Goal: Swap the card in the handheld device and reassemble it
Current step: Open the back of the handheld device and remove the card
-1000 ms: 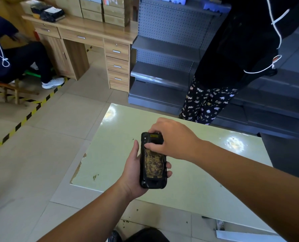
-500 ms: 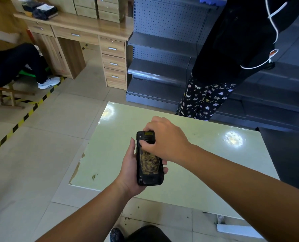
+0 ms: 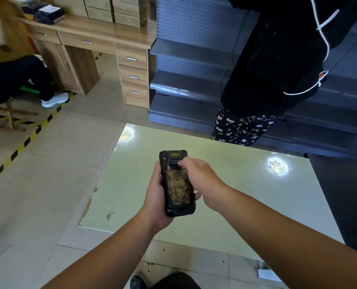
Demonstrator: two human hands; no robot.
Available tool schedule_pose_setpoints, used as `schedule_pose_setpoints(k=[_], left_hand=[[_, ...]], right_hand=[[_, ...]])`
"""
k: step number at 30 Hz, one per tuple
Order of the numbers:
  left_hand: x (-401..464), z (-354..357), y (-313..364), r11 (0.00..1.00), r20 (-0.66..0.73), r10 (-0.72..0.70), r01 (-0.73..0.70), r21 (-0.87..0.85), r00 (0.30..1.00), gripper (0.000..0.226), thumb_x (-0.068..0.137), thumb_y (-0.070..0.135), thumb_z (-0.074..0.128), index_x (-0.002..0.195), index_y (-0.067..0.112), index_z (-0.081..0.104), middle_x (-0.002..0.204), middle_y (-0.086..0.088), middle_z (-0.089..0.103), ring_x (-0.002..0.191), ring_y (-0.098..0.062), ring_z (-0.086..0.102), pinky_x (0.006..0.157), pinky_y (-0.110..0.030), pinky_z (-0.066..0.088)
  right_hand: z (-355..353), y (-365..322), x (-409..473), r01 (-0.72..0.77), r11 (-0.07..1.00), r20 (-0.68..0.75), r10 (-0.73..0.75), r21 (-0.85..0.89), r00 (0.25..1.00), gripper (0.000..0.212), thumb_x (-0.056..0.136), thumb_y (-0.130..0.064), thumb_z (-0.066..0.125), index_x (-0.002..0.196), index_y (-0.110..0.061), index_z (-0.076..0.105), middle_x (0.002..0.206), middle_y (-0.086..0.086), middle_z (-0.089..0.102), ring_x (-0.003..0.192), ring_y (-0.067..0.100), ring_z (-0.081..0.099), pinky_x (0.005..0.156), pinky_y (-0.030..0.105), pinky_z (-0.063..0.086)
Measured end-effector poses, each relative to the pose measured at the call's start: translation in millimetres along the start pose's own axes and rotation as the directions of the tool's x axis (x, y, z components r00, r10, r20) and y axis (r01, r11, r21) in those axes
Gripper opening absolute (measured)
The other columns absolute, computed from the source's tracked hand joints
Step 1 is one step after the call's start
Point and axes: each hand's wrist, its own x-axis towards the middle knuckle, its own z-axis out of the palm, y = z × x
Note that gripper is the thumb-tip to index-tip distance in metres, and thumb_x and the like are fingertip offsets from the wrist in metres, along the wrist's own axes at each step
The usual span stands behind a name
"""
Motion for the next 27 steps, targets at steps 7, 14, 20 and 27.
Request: schedule_pose_setpoints(k=[7, 14, 20, 27], left_hand=[[17, -7, 0, 0.991, -0.09, 0.022, -0.01, 0.132, 0.996, 0.068, 0.093, 0.077, 0.033, 0.123, 0.03, 0.073, 0.118, -0.007, 0.077, 0.106, -0.028, 0.072, 0.083, -0.041, 0.058], [30, -14, -3, 0.984, -0.062, 0.035, -0.023, 0.179, 0.997, 0.069, 0.092, 0.078, 0.034, 0.124, 0.03, 0.072, 0.116, -0.005, 0.078, 0.105, -0.024, 0.074, 0.075, -0.037, 0.063], [37, -18, -5, 0.951, -0.05, 0.083, -0.065, 0.304, 0.995, 0.067, 0.089, 0.08, 0.033, 0.117, 0.035, 0.075, 0.112, 0.0, 0.077, 0.109, -0.024, 0.068, 0.093, -0.046, 0.052], [36, -20, -6, 0.94, -0.039, 0.095, -0.077, 0.331, 0.995, 0.063, 0.09, 0.079, 0.033, 0.116, 0.039, 0.074, 0.106, 0.001, 0.079, 0.096, -0.021, 0.072, 0.071, -0.036, 0.062]], right_hand=[[3, -6, 10, -0.206, 0.975, 0.04, 0.203, 0.083, 0.978, 0.024, 0.093, -0.033, 0.054, 0.1, -0.017, 0.07, 0.094, 0.002, 0.073, 0.08, 0.02, 0.064, 0.067, 0.033, 0.049], [3, -8, 18, -0.27, 0.955, 0.024, 0.269, 0.123, 0.963, 0.019, 0.097, -0.03, 0.055, 0.092, -0.017, 0.069, 0.086, 0.002, 0.07, 0.074, 0.019, 0.063, 0.063, 0.031, 0.049], [3, -2, 18, -0.304, 0.925, 0.068, 0.297, 0.229, 0.953, 0.016, 0.098, -0.024, 0.052, 0.096, -0.019, 0.067, 0.085, 0.003, 0.068, 0.075, 0.02, 0.06, 0.062, 0.033, 0.047], [2, 3, 17, -0.322, 0.864, 0.136, 0.292, 0.386, 0.947, 0.017, 0.096, -0.014, 0.05, 0.09, -0.018, 0.066, 0.053, -0.005, 0.069, 0.059, 0.017, 0.06, 0.061, 0.032, 0.049]])
